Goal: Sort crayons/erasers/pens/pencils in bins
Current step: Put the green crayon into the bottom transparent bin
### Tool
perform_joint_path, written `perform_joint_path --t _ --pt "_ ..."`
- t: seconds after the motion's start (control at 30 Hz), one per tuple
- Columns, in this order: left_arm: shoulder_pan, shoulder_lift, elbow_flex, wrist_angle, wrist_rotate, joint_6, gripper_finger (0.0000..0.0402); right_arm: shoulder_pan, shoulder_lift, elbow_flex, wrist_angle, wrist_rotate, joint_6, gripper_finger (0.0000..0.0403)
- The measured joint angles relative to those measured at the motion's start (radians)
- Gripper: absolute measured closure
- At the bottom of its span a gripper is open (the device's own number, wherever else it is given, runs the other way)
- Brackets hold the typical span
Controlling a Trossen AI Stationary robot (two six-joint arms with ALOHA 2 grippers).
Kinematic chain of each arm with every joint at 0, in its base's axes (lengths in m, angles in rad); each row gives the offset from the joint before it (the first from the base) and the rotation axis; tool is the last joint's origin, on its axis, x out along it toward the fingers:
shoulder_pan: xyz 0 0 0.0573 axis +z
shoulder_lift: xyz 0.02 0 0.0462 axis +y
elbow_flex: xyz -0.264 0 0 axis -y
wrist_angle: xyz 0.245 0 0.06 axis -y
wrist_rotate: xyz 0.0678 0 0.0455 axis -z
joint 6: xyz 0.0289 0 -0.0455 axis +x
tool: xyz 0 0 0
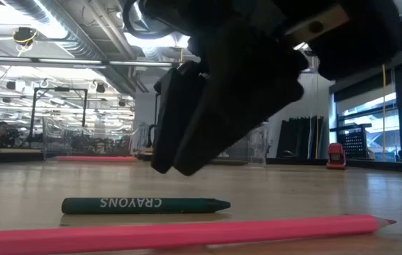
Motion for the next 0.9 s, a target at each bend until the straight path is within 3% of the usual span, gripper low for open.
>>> perform_joint_path --t 0.27,0.5,0.9 --pt "0.000 0.000 0.000 -0.012 0.000 0.000 0.0305 0.020 0.032 0.000 0.022 0.004 -0.058 0.0236" --pt "0.000 0.000 0.000 -0.017 0.000 0.000 0.0305 0.021 0.058 0.002 0.019 0.080 -0.058 0.0236" --pt "0.000 0.000 0.000 -0.020 0.000 0.000 0.0305 0.020 0.062 0.002 0.019 0.062 -0.005 0.0236"
